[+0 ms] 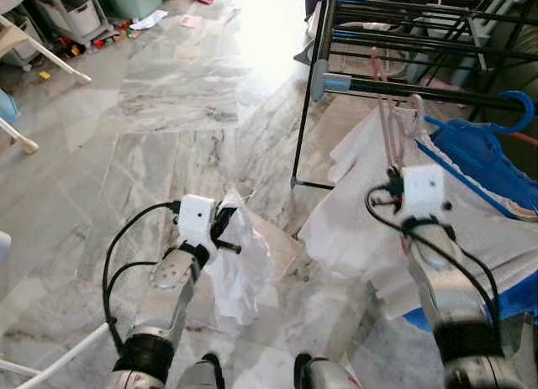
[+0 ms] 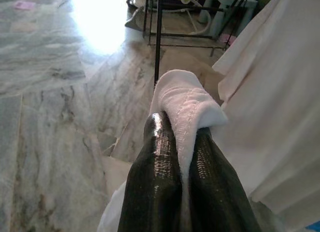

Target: Hang hanger

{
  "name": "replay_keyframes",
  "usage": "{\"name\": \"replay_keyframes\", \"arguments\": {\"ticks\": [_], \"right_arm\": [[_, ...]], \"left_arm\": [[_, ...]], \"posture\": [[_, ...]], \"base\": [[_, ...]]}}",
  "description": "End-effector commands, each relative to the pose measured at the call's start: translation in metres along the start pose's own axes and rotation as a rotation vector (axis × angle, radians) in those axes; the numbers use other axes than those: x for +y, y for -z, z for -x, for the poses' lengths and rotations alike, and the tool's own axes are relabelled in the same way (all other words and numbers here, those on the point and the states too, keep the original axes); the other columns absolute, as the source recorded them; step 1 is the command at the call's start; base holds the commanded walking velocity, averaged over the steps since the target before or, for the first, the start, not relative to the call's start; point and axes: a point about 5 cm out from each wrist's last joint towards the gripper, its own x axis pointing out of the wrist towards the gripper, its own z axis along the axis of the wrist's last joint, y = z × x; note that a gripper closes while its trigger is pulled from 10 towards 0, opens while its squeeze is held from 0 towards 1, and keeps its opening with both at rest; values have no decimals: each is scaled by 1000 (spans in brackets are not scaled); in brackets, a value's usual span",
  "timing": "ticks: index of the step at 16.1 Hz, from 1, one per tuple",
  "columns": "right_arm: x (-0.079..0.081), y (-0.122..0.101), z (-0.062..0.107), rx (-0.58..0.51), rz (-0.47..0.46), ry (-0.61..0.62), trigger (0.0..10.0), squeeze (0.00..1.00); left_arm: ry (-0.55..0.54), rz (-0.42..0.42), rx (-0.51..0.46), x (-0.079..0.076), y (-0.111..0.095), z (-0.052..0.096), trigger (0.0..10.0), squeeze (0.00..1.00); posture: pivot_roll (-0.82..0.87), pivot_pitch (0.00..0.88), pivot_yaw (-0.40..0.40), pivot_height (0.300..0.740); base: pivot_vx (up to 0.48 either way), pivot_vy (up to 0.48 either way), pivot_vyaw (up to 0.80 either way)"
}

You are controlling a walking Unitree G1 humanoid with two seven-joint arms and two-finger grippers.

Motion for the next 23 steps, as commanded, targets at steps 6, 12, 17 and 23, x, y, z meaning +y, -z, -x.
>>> {"name": "replay_keyframes", "arguments": {"ticks": [6, 12, 17, 23], "right_arm": [[7, 28, 38, 98, -23, -53, 10000, 0], [33, 67, 72, 296, -129, -125, 10000, 0], [45, 57, 80, 249, -171, -116, 10000, 0], [43, 54, 76, 246, -169, -132, 10000, 0]], "left_arm": [[-18, -25, 6, -2, 1, -3, 10000, 0], [-81, -54, 60, 2, 12, 1, 10000, 0], [-141, -111, 144, 12, 35, 19, 10000, 0], [-155, -103, 183, 10, 46, 26, 10000, 0]], "posture": [[-101, 195, 46, 740], [-96, 190, 37, 740], [-92, 187, 31, 740], [-79, 180, 15, 740]], "base": [[0, 0, 0], [0, 0, 0], [0, 0, 0], [-131, 0, 0]]}}
